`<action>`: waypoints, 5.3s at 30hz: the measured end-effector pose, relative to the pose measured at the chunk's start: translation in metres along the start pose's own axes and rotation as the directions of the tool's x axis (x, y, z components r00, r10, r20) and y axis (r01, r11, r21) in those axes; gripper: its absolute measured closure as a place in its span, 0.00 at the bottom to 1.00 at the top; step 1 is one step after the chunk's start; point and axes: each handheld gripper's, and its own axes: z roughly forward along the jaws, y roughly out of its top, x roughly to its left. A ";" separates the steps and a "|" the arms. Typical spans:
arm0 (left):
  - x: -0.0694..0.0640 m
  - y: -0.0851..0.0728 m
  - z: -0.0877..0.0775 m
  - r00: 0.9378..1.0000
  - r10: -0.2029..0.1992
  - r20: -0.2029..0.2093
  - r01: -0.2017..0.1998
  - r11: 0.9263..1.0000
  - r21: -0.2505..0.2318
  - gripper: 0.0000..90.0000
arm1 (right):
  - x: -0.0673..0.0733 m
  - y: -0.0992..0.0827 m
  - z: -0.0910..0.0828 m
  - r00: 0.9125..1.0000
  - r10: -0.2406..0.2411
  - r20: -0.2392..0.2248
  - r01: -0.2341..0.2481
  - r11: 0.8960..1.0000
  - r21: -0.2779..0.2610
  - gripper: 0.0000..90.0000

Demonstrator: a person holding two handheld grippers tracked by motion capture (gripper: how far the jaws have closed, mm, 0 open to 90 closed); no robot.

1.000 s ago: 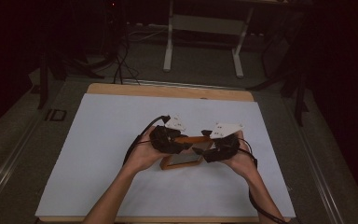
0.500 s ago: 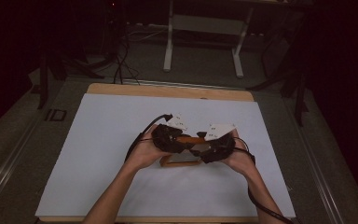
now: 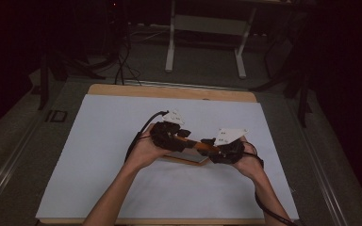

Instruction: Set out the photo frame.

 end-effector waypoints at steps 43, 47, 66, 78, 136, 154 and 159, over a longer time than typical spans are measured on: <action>0.029 -0.053 0.007 0.992 -0.119 -0.036 0.115 0.990 -0.083 0.27 | -0.006 -0.031 -0.031 0.999 0.008 0.047 -0.009 0.999 0.036 0.76; 0.031 -0.056 0.020 0.991 -0.129 -0.030 0.127 0.991 -0.050 0.28 | -0.006 -0.033 -0.033 0.998 0.005 0.060 -0.008 0.999 0.048 0.76; 0.017 -0.057 0.066 0.997 -0.071 0.038 0.071 0.997 -0.003 0.57 | -0.009 -0.045 -0.040 0.996 0.023 0.086 -0.031 0.996 0.085 0.75; 0.005 -0.053 0.071 0.999 0.006 0.052 -0.007 1.000 0.011 0.74 | -0.013 -0.060 -0.047 0.989 0.086 0.117 -0.097 0.991 0.097 0.70; 0.000 -0.061 0.044 0.999 -0.011 -0.042 0.010 0.999 -0.038 0.76 | -0.010 -0.066 -0.034 0.969 0.238 0.063 -0.236 0.971 -0.033 0.71; 0.000 -0.074 0.017 0.996 -0.052 -0.069 0.050 0.998 -0.025 0.76 | -0.001 -0.052 -0.015 0.965 0.261 0.011 -0.260 0.964 -0.045 0.71; 0.001 -0.079 0.009 0.995 -0.062 -0.074 0.061 0.998 -0.019 0.76 | 0.001 -0.048 -0.008 0.962 0.273 -0.009 -0.273 0.961 -0.042 0.71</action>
